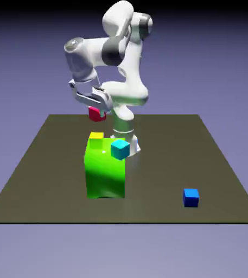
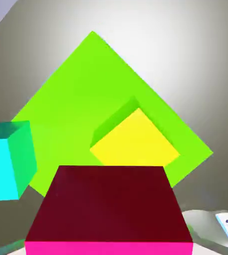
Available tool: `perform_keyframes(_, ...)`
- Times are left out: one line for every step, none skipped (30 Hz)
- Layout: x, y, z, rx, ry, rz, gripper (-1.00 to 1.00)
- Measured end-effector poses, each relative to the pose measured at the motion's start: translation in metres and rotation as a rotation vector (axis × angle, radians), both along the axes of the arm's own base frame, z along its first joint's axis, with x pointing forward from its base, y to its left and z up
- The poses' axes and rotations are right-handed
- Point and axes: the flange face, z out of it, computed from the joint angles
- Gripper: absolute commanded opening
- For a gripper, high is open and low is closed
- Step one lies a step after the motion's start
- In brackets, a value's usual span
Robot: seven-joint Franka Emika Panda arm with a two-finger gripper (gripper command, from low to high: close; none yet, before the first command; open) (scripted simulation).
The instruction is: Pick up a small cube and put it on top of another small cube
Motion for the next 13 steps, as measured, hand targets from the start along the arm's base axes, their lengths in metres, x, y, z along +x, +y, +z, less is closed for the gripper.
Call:
perform_keyframes(0.0, -0.002, -0.001, 0.001, 0.002, -0.004, -1.0)
perform_keyframes(0.0, -0.002, -0.001, 0.001, 0.002, -0.004, -1.0)
perform_keyframes(-0.002, 0.0, -0.017, 0.001, 0.002, -0.004, -1.0)
perform_keyframes(-0.003, 0.002, -0.032, 0.001, 0.002, -0.004, -1.0)
perform_keyframes(-0.006, 0.005, -0.047, 0.001, 0.002, -0.004, -1.0)
perform_keyframes(-0.009, 0.008, -0.062, 0.001, 0.002, -0.005, -1.0)
perform_keyframes(-0.011, 0.009, -0.069, 0.001, 0.003, -0.005, 1.0)
perform_keyframes(-0.011, 0.009, -0.069, -0.001, 0.004, -0.004, 1.0)
perform_keyframes(-0.011, 0.009, -0.069, -0.001, 0.004, -0.004, 1.0)
perform_keyframes(-0.007, 0.006, -0.054, -0.001, 0.004, -0.004, 1.0)
perform_keyframes(-0.005, 0.003, -0.039, -0.001, 0.004, -0.004, 1.0)
perform_keyframes(-0.003, 0.001, -0.024, -0.001, 0.003, -0.004, 1.0)
perform_keyframes(-0.001, -0.002, -0.009, -0.001, 0.003, -0.004, 1.0)
